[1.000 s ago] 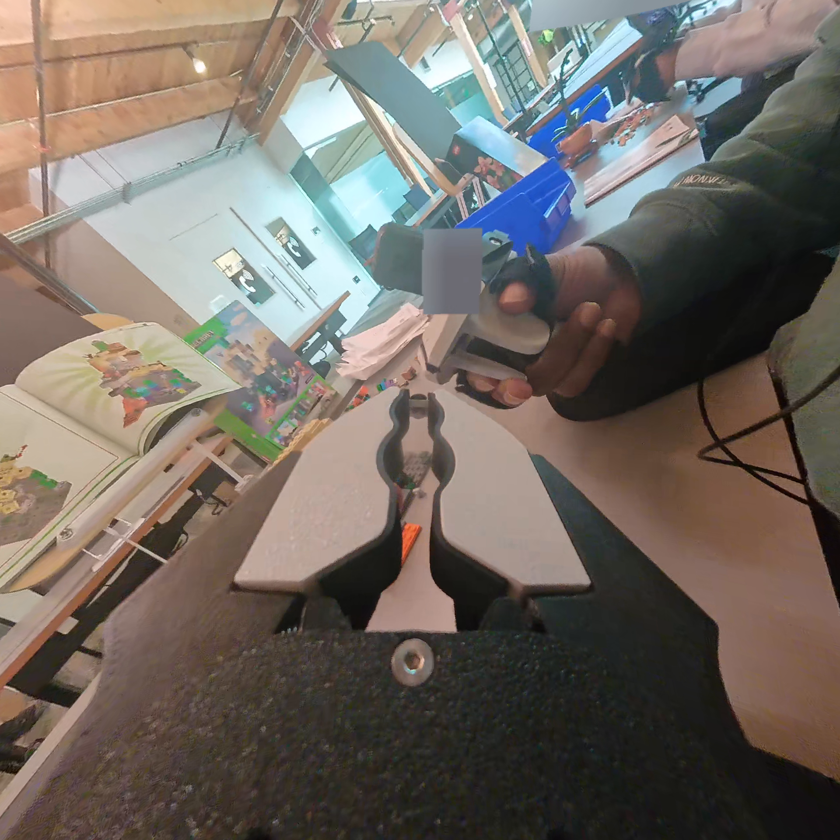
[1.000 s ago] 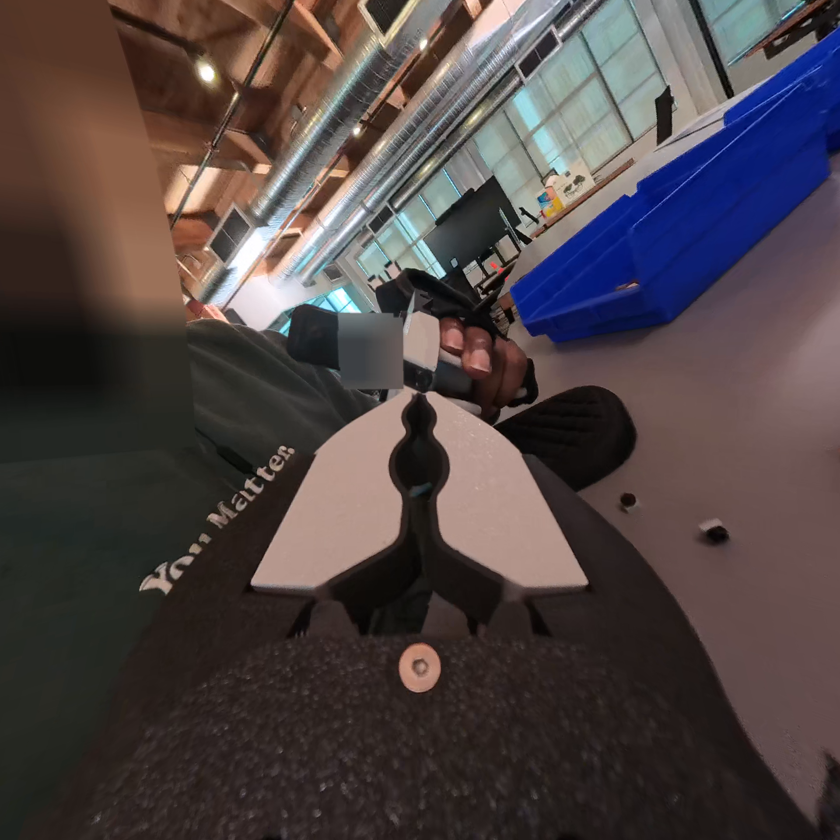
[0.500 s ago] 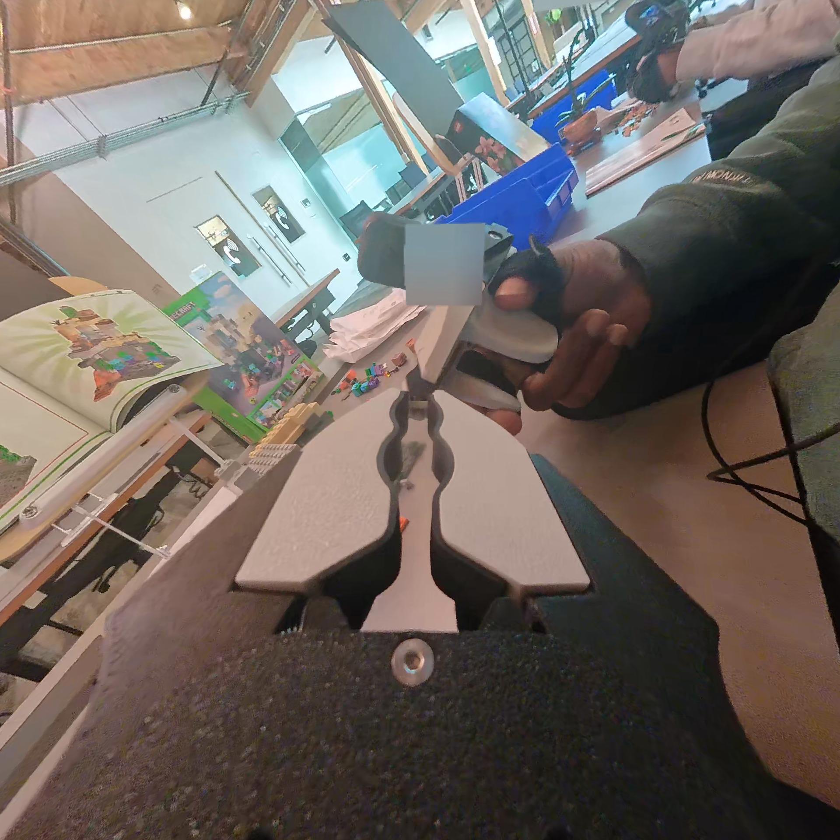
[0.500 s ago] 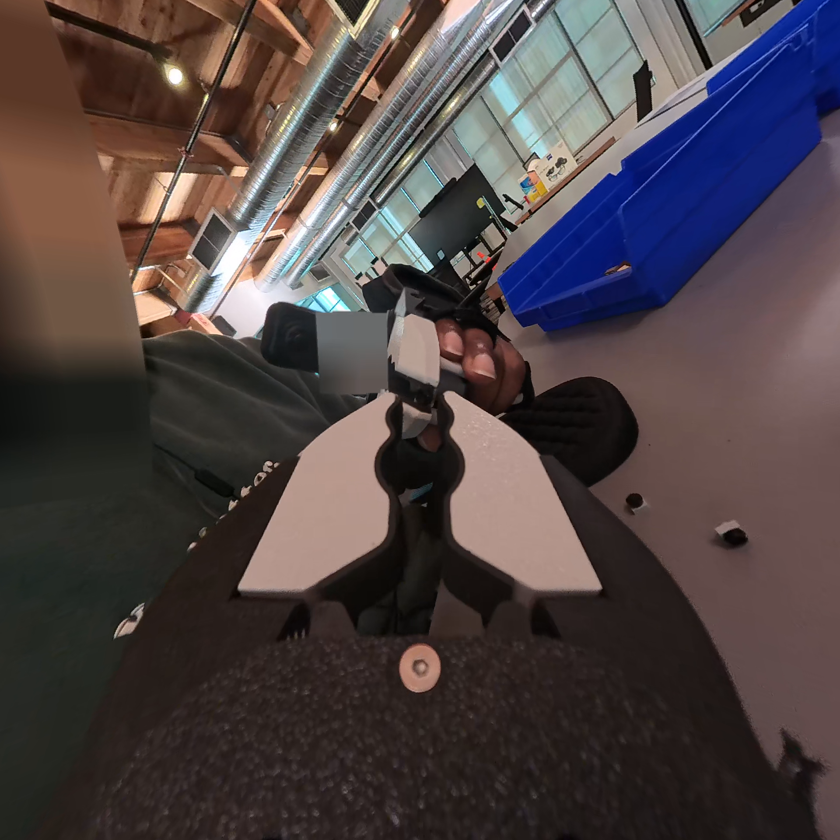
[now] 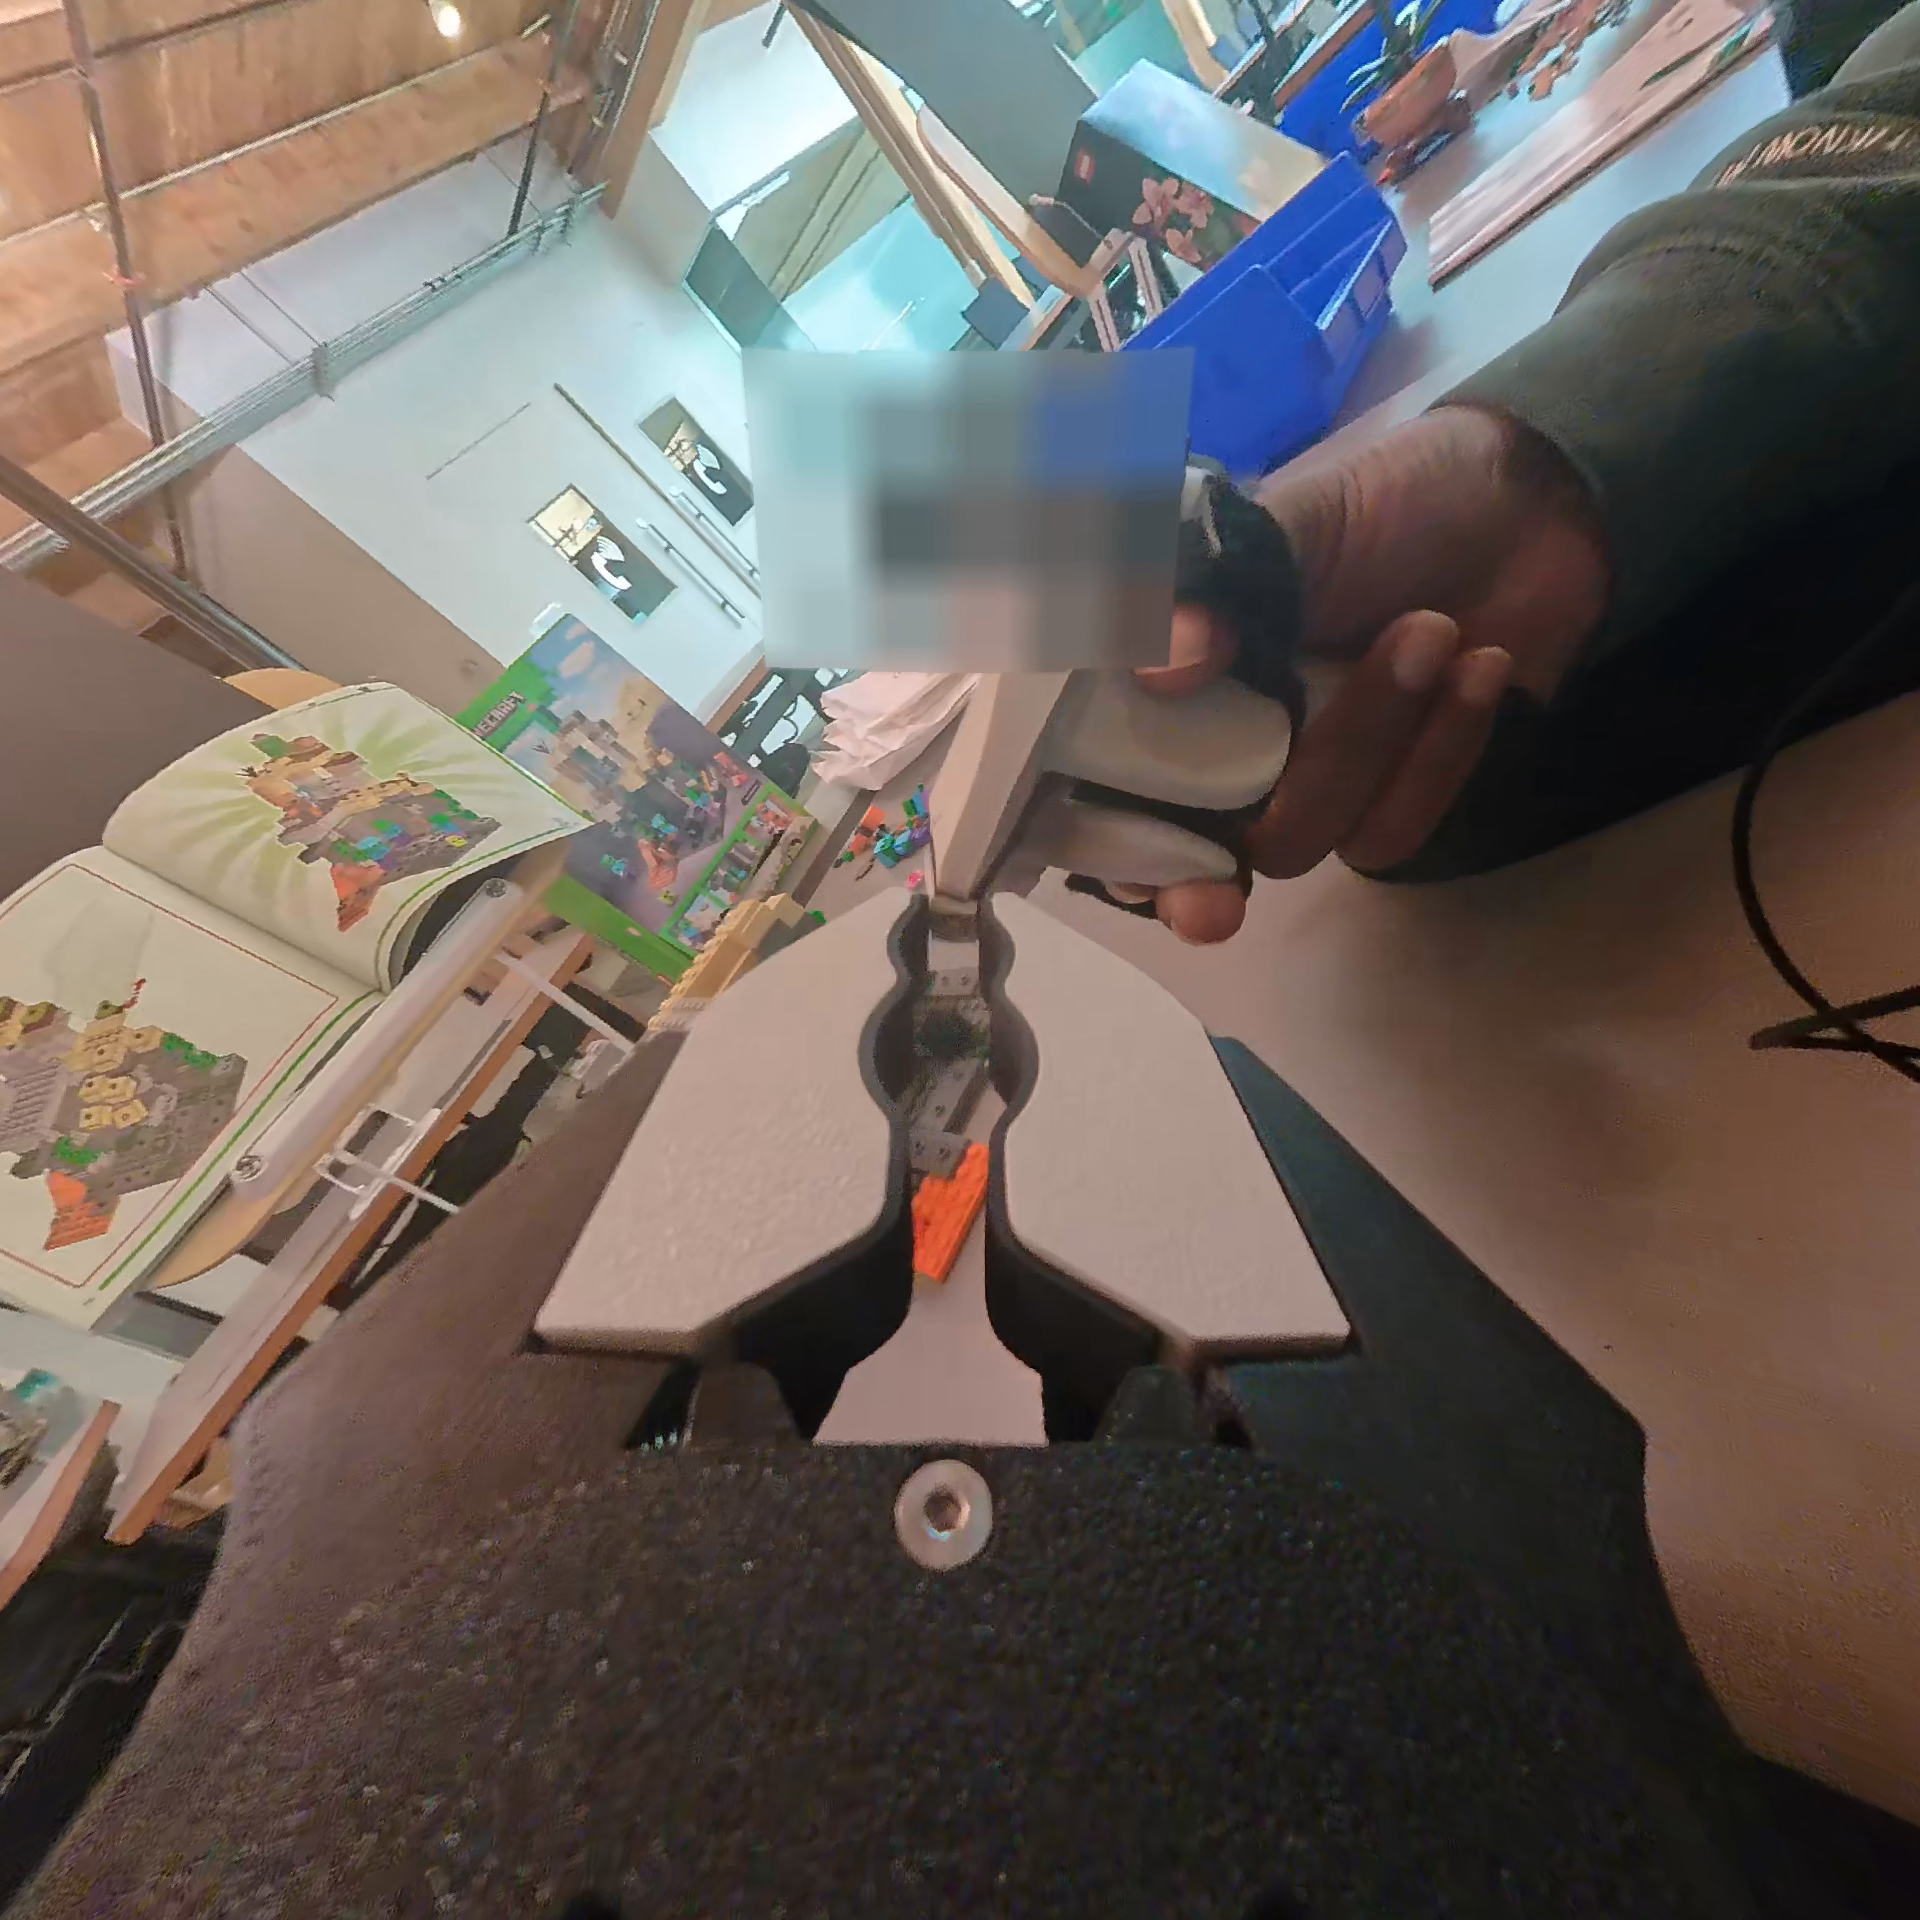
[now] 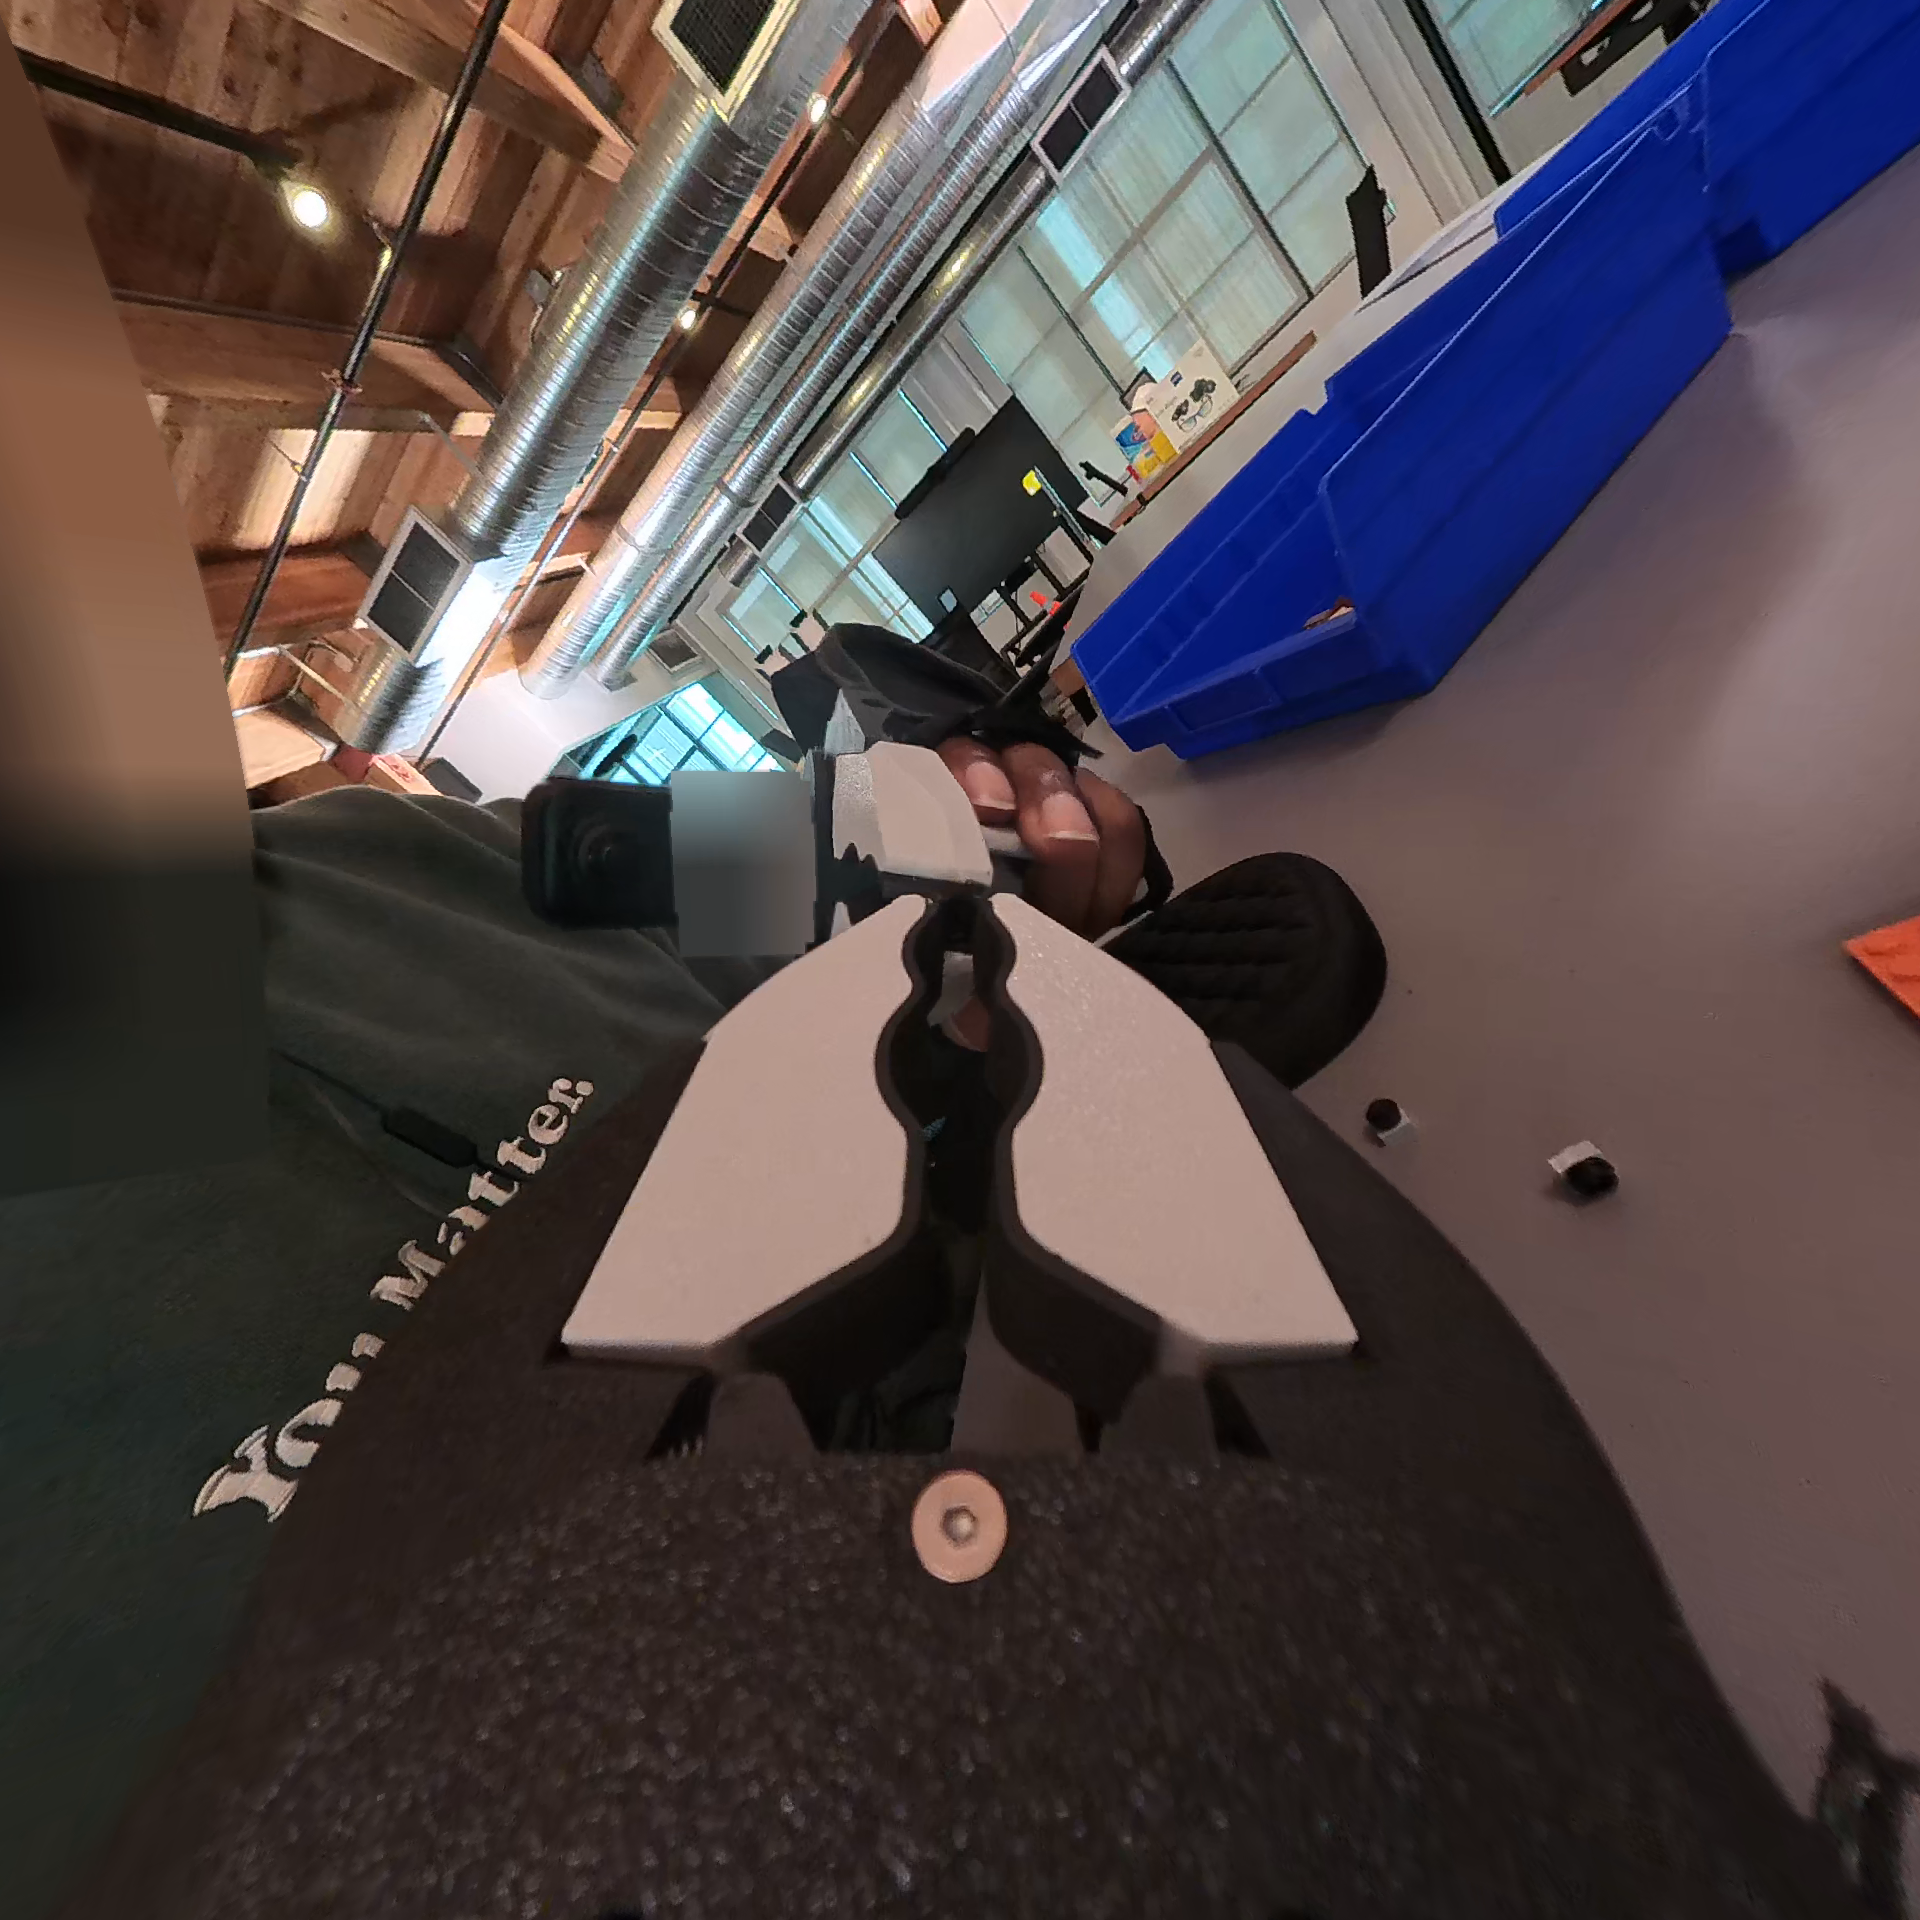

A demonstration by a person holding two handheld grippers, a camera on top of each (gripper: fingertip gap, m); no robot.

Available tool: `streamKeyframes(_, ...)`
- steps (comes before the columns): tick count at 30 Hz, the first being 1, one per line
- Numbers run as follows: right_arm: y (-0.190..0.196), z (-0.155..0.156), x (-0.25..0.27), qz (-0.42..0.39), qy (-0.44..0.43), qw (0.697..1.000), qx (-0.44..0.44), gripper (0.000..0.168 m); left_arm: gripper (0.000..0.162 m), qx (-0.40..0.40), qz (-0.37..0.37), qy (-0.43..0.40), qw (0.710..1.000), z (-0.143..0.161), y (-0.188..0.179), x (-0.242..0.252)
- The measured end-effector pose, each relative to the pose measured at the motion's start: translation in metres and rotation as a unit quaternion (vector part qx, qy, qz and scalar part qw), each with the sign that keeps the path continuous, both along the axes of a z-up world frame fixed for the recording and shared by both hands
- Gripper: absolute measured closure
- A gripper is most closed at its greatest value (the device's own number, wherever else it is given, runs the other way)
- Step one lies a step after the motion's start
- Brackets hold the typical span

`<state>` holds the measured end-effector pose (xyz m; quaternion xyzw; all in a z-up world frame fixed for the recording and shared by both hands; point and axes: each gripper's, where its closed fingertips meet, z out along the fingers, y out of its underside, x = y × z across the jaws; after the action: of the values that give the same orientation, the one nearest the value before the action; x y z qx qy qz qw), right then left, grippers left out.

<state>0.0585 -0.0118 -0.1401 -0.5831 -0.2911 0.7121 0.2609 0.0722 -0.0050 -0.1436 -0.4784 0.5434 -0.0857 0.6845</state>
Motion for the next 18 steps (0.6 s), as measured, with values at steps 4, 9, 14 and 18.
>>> streamKeyframes(4,-0.001,0.001,0.0,0.002,0.003,1.0,0.002,0.163,0.155,0.009,0.006,0.005,1.0,0.001,-0.001,-0.001)
streamKeyframes(9,-0.002,0.002,0.0,0.0,0.012,1.0,0.001,0.164,0.154,-0.012,0.006,0.002,1.0,0.001,-0.001,-0.002)
streamKeyframes(14,-0.002,0.005,0.004,0.004,0.027,1.0,0.003,0.165,0.154,-0.036,-0.005,-0.009,0.999,0.004,-0.002,0.0)
streamKeyframes(18,0.009,0.012,0.017,-0.022,0.05,0.998,-0.003,0.168,0.154,-0.06,-0.001,-0.024,0.998,0.005,0.001,-0.009)
